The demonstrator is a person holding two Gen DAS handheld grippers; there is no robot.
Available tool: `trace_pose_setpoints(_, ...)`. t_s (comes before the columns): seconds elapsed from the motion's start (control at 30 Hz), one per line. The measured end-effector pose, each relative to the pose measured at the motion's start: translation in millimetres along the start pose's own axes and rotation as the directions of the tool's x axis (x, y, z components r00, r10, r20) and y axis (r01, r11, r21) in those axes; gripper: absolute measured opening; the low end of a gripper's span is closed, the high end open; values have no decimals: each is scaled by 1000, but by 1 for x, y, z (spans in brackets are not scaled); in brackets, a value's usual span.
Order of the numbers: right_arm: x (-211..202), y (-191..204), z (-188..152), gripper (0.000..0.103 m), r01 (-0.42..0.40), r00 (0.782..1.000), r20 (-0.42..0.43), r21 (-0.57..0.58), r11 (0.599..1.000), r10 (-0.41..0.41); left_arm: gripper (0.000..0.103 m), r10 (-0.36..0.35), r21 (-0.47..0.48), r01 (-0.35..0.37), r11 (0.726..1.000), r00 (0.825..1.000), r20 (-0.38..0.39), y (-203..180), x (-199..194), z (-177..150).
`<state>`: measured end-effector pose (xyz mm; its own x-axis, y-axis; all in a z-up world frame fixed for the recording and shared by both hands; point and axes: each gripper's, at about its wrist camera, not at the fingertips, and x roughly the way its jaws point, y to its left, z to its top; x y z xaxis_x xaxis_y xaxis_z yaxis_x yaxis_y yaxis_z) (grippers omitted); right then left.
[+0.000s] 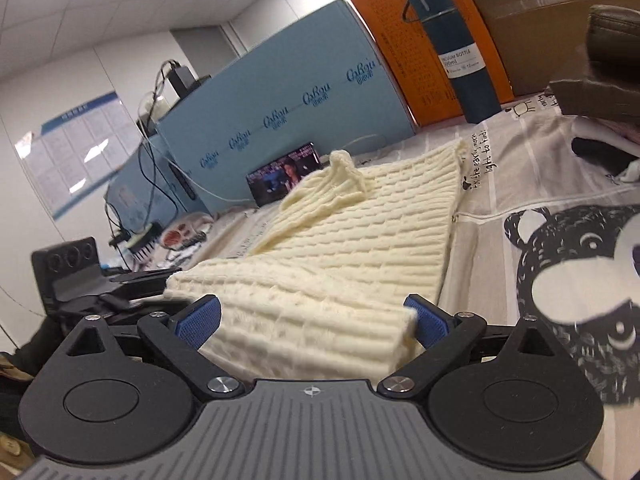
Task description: Fold clothes
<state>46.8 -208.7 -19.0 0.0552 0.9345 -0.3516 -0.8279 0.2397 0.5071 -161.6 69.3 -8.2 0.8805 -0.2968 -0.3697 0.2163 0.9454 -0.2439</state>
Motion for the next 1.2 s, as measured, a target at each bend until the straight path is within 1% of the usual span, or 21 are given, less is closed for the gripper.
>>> trace_pose_setpoints(0.07,-11,6,-7,98,-4,1000,19,5,1000,3,37,-15,8,15,1000,999,37,-2,-8,1)
trace_pose_setpoints(0.13,-21,12,-14,98,0,999,34,4,1000,0,37,-65,16,64,998,997,52,-4,-16,0)
trace_pose_setpoints(0.23,-37,23,-24,98,5,999,53,-8,1000,-4,37,-115,55,113,992,993,28,-14,-22,-6)
trace_pose_setpoints(0.3,-46,29,-28,98,10,998,64,-14,1000,-9,38,-154,73,153,986,988,10,-20,-26,-9)
trace_pose_setpoints(0.37,-54,36,-32,98,0,997,74,-21,1000,2,39,-187,96,187,978,982,-12,-28,-30,-14)
trace_pose_setpoints(0.43,-60,44,-33,98,-4,997,82,-38,999,7,41,-205,116,208,971,978,-44,-36,-31,-20)
trace_pose_setpoints(0.47,-61,47,-34,98,0,996,86,-46,999,4,44,-208,126,213,969,977,-54,-39,-32,-22)
trace_pose_setpoints(0.57,-59,57,-35,98,-11,996,86,-61,998,16,47,-177,151,181,972,983,-38,-42,-37,-22)
trace_pose_setpoints(0.67,-49,66,-36,98,-9,998,68,-79,997,14,58,-147,176,149,973,989,-21,-45,-43,-23)
trace_pose_setpoints(0.73,-40,72,-35,98,10,999,54,-82,997,-6,61,-127,193,127,973,992,-9,-48,-47,-23)
trace_pose_setpoints(0.8,-30,75,-32,98,10,999,42,-65,998,-8,67,-107,209,104,972,994,3,-50,-50,-23)
trace_pose_setpoints(0.83,-26,76,-31,98,4,999,38,-45,999,-2,68,-97,217,93,972,995,9,-51,-52,-23)
trace_pose_setpoints(0.9,-18,75,-27,98,-2,1000,27,-3,1000,3,75,-78,233,71,970,997,21,-53,-56,-23)
trace_pose_setpoints(0.93,-14,74,-26,98,-2,1000,21,18,1000,1,77,-52,241,43,969,998,31,-54,-57,-23)
trace_pose_setpoints(0.97,-10,73,-25,98,7,1000,11,33,999,-8,79,11,252,-23,967,999,48,-54,-54,-19)
trace_pose_setpoints(1.0,-7,73,-25,98,17,1000,1,48,999,-17,79,75,262,-90,961,995,67,-54,-51,-16)
trace_pose_setpoints(1.03,-5,72,-26,98,24,1000,-6,61,998,-23,79,137,271,-155,950,987,86,-54,-49,-12)
trace_pose_setpoints(1.07,-4,71,-28,98,29,1000,-12,73,997,-29,79,180,282,-199,939,979,93,-54,-45,-10)
trace_pose_setpoints(1.2,-10,68,-43,98,15,1000,-13,125,992,-13,79,172,356,-164,920,985,8,-58,-23,-13)
